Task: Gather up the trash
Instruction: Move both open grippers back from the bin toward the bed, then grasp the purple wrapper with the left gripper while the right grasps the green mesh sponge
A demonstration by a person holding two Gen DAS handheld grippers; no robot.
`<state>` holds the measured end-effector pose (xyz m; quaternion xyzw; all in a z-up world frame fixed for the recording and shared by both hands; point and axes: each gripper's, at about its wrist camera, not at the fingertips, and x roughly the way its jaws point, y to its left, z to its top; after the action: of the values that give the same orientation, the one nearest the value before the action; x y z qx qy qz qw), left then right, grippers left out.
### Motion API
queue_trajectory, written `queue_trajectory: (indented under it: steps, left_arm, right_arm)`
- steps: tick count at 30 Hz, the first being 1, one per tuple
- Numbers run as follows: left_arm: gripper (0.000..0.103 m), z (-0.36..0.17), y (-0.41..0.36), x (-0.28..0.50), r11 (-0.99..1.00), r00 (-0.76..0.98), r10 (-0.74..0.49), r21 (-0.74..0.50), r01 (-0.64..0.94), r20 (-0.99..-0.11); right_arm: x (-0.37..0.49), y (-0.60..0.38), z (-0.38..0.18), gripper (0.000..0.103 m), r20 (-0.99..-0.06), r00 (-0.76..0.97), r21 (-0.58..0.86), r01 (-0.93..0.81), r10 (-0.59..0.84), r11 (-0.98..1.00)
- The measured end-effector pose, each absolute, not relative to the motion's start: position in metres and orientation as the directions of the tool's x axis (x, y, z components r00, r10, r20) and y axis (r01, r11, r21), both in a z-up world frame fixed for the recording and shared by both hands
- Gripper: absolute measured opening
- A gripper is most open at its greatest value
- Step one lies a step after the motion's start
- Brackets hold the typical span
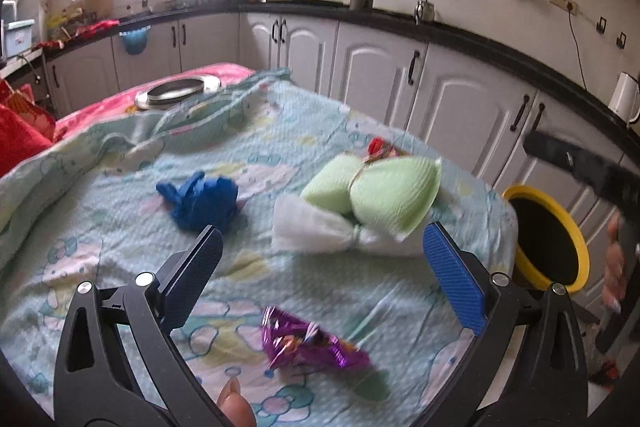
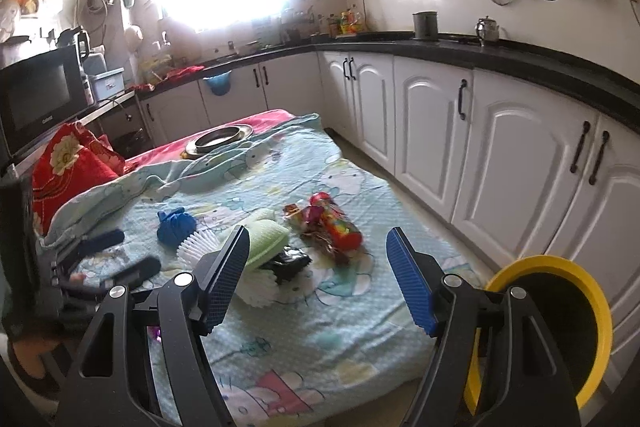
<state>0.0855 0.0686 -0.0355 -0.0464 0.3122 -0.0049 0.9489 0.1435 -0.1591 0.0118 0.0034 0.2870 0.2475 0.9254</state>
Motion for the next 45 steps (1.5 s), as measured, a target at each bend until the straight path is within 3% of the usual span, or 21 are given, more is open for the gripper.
queue_trajectory:
  steps: [20,26,31,40,45]
  left_arm:
    - [0.092,-0.086,0.074,0.075,0.99,0.706,-0.117,-0.138,0.028,-0.699]
    - [0.075,-0.096,0.079,0.079,0.986,0.675,-0.128,-0.166,0.008,-0.727]
    - [0.052,-0.099,0.082,0.08,0.984,0.661,-0.135,-0.179,0.0,-0.738]
    - [0.033,-0.098,0.078,0.08,0.985,0.659,-0.144,-0.171,0.024,-0.738]
    - [0.027,-0.097,0.075,0.079,0.987,0.663,-0.143,-0.159,0.036,-0.735]
  right_arm:
    - [0.192,-0.105,-0.022,0.068,-0.646,0.59,0.232,-0.453,0.484,0.861]
    - [0.201,-0.094,-0.034,0.068,-0.675,0.544,0.27,-0.448,0.499,0.852]
    - [0.207,-0.089,-0.038,0.062,-0.685,0.515,0.299,-0.445,0.515,0.844]
    - [0.212,-0.085,-0.045,0.039,-0.695,0.467,0.353,-0.441,0.547,0.825]
    - [0.205,-0.086,-0.04,0.03,-0.674,0.475,0.353,-0.466,0.566,0.812]
